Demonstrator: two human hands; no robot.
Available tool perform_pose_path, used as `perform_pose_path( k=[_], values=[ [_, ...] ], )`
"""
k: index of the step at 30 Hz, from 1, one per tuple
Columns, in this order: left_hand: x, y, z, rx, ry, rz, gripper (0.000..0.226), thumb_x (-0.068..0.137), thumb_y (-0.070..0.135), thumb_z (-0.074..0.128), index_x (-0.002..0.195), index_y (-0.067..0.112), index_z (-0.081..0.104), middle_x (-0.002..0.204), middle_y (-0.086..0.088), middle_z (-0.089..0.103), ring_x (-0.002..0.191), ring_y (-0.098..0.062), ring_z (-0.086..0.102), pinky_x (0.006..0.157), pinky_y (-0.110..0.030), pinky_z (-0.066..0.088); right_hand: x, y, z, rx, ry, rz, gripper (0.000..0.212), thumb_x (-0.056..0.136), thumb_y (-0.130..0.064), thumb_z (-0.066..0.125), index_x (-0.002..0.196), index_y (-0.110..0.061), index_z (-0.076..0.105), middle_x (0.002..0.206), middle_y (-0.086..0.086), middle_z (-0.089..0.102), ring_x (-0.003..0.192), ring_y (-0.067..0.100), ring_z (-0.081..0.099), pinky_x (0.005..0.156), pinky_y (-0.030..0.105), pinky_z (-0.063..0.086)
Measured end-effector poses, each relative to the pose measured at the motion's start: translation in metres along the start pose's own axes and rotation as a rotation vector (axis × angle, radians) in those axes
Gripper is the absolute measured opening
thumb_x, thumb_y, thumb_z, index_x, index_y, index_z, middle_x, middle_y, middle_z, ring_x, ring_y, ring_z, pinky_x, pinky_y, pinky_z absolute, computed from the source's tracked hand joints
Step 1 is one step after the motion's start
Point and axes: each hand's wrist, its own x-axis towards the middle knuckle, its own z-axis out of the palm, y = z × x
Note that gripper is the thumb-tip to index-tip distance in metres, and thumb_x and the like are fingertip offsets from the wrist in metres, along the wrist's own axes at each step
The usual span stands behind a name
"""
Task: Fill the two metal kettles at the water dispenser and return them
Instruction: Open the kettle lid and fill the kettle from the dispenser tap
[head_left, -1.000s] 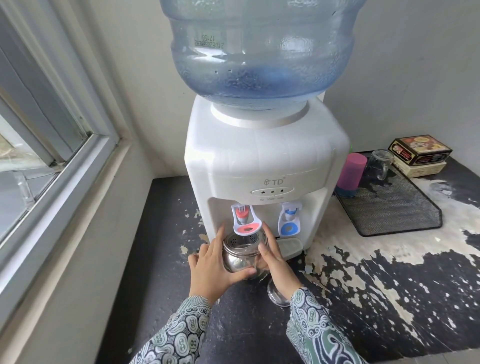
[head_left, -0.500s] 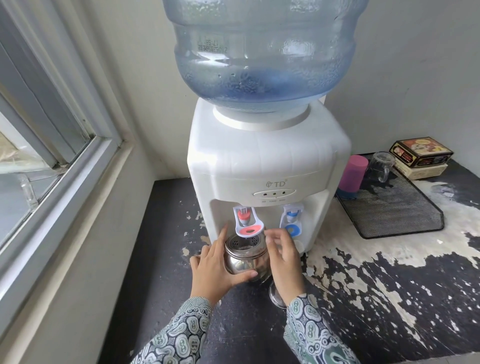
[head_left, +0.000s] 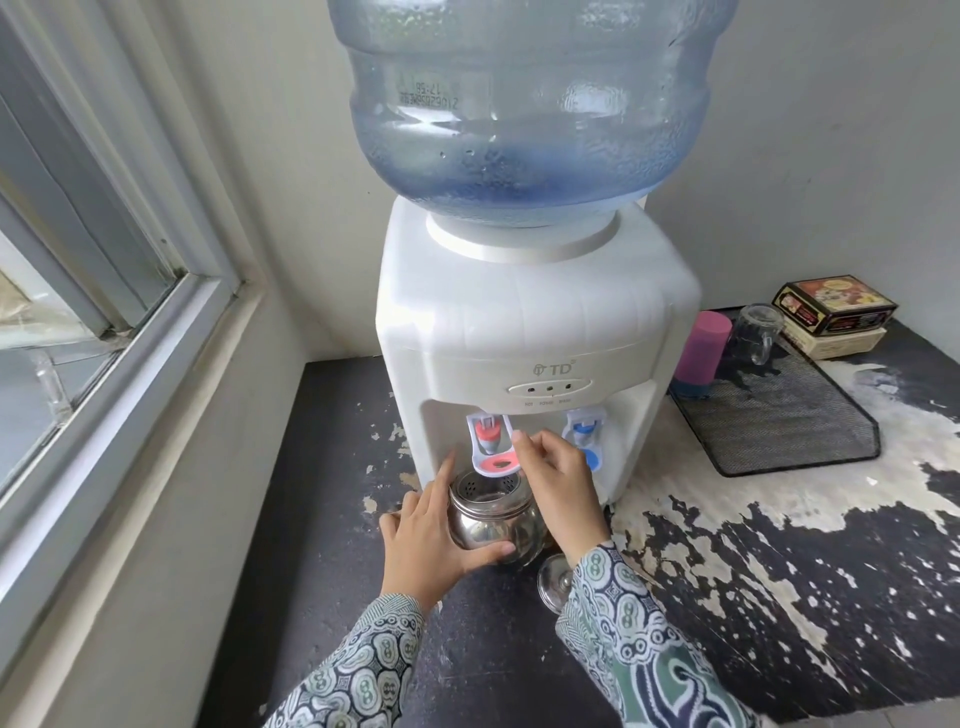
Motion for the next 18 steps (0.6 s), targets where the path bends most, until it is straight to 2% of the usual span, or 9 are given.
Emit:
perform_pose_path(
  k=[6,10,13,15,18],
  values=[
    [0.0,0.0,0.001,-0.009,0.003,-0.002,0.123,0.041,0.094,0.04,0.144,0.039,0.002,0.142,0.016,0.039,0.113,-0.015,0.042,0.085,-0.033,0.024,-0.008,0.016,0.003,-0.064,-0.019,-0.023,0.026,0.089,-0.011,0.053,0.064,-0.011,0.046,0.055,-0.008,0.04,0.05,0.0,0.04,0.053,0.013,0.034],
    [0.0,0.0,0.0,0.008,0.009,-0.001,0.125,0.038,0.097,0.034,0.144,0.037,0.005,0.141,0.017,0.039,0.111,-0.014,0.042,0.085,-0.034,0.024,-0.003,0.047,0.006,-0.266,-0.002,-0.115,0.019,0.085,-0.014,0.059,0.068,-0.014,0.051,0.064,-0.007,0.049,0.064,0.011,0.045,0.063,0.022,0.036],
    [-0.001,0.0,0.0,0.01,0.011,-0.002,0.126,0.036,0.098,0.031,0.144,0.037,0.006,0.141,0.017,0.039,0.111,-0.013,0.041,0.083,-0.032,0.022,0.004,0.059,0.01,-0.361,0.063,-0.119,0.009,0.082,-0.015,0.064,0.076,-0.009,0.06,0.077,0.002,0.061,0.079,0.02,0.052,0.07,0.027,0.041],
    [0.0,0.0,0.0,0.014,0.016,0.001,0.126,0.036,0.098,0.032,0.143,0.038,0.007,0.14,0.018,0.04,0.111,-0.013,0.041,0.082,-0.032,0.021,0.003,0.061,0.014,-0.363,0.118,-0.136,0.004,0.08,-0.011,0.064,0.083,-0.007,0.063,0.091,0.003,0.062,0.089,0.02,0.055,0.079,0.029,0.045],
    [0.0,-0.001,0.0,0.014,0.014,0.001,0.125,0.036,0.097,0.035,0.143,0.036,0.01,0.14,0.019,0.038,0.115,-0.013,0.041,0.085,-0.034,0.023,-0.01,0.064,0.016,-0.298,0.17,-0.156,0.022,0.082,-0.009,0.062,0.104,-0.01,0.06,0.112,-0.003,0.056,0.107,0.012,0.052,0.093,0.021,0.04]
  ],
)
